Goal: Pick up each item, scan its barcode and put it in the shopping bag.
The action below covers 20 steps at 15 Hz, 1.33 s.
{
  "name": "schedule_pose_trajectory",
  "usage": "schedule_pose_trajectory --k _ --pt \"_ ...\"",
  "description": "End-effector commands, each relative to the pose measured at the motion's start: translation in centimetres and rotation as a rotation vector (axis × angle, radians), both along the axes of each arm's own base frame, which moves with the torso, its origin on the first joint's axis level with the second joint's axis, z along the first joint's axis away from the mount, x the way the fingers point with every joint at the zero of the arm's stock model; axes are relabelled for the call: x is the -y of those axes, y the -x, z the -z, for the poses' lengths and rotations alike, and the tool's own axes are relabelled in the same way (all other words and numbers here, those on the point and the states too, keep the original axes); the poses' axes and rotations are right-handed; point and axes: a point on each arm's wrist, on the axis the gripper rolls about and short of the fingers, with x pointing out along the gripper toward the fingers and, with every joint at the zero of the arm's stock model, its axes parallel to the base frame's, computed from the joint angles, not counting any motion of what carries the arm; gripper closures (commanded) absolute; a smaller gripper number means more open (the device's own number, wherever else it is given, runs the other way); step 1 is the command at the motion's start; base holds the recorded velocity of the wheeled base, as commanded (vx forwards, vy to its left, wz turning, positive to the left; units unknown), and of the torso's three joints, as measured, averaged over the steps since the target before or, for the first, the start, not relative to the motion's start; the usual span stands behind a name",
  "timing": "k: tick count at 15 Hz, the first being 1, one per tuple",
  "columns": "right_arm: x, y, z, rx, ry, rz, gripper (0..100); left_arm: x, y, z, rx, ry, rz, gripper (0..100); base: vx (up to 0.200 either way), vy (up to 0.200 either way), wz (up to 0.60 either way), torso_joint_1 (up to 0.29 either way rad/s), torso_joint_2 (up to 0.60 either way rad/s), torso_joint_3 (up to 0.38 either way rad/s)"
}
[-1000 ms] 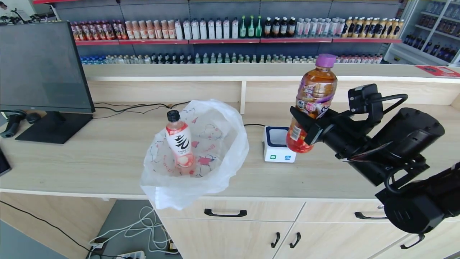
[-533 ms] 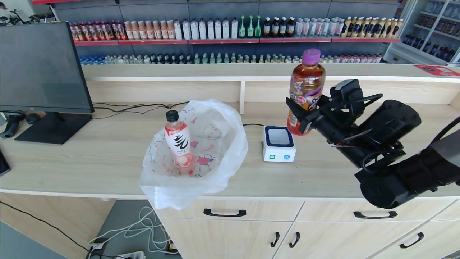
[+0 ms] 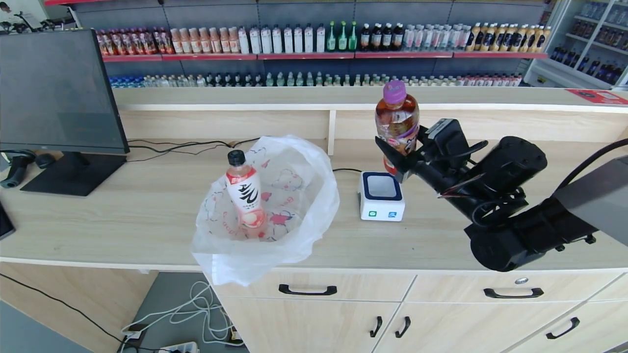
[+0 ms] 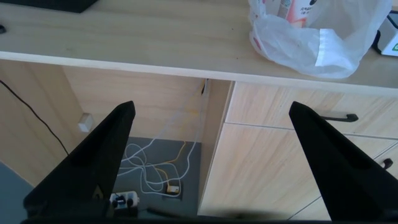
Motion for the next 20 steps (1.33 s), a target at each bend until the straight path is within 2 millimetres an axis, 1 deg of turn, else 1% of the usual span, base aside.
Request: schedule_pose_trajectory --k 1,2,3,4,7,9,12,13,14,15,18,20 --pt "0.0 -0.7 1.3 0.000 0.048 -0.011 100 0.0 0.0 0.0 0.000 0.000 0.000 0 0.000 0.000 0.00 0.000 0.00 0.000" --pt "-0.1 -0.8 1.6 0.012 0.060 -0.014 100 0.0 0.0 0.0 0.000 0.001 0.000 0 0.000 0.000 0.00 0.000 0.00 0.000" --pt "0.0 -1.0 1.3 0.034 0.058 -0.013 100 0.0 0.0 0.0 0.000 0.001 0.000 0 0.000 0.000 0.00 0.000 0.00 0.000" --pt "0.0 -1.6 1.4 0.046 0.061 -0.012 100 0.0 0.0 0.0 0.000 0.001 0.000 0 0.000 0.000 0.00 0.000 0.00 0.000" --pt "-0.3 -2.3 2.6 0.066 0.106 -0.016 100 0.0 0.0 0.0 0.000 0.000 0.000 0 0.000 0.000 0.00 0.000 0.00 0.000" --pt "-0.3 -2.7 3.7 0.067 0.146 -0.045 100 0.0 0.0 0.0 0.000 0.000 0.000 0 0.000 0.000 0.00 0.000 0.00 0.000" --pt "-0.2 -3.5 4.5 0.076 0.184 -0.102 100 0.0 0.0 0.0 0.000 0.001 0.000 0 0.000 0.000 0.00 0.000 0.00 0.000" --pt "0.0 -3.6 4.6 0.080 0.190 -0.109 100 0.0 0.0 0.0 0.000 0.000 0.000 0 0.000 0.000 0.00 0.000 0.00 0.000" --pt "0.7 -4.0 5.0 0.074 0.198 -0.092 100 0.0 0.0 0.0 0.000 -0.002 0.000 0 0.000 0.000 0.00 0.000 0.00 0.000" --pt "1.2 -4.2 5.0 0.076 0.198 -0.081 100 0.0 0.0 0.0 0.000 -0.002 0.000 0 0.000 0.000 0.00 0.000 0.00 0.000" --pt "1.8 -4.4 5.0 0.075 0.199 -0.067 100 0.0 0.0 0.0 0.000 0.000 0.000 0 0.000 0.000 0.00 0.000 0.00 0.000" --pt "1.8 -4.4 5.0 0.074 0.198 -0.068 100 0.0 0.0 0.0 0.000 0.000 0.000 0 0.000 0.000 0.00 0.000 0.00 0.000"
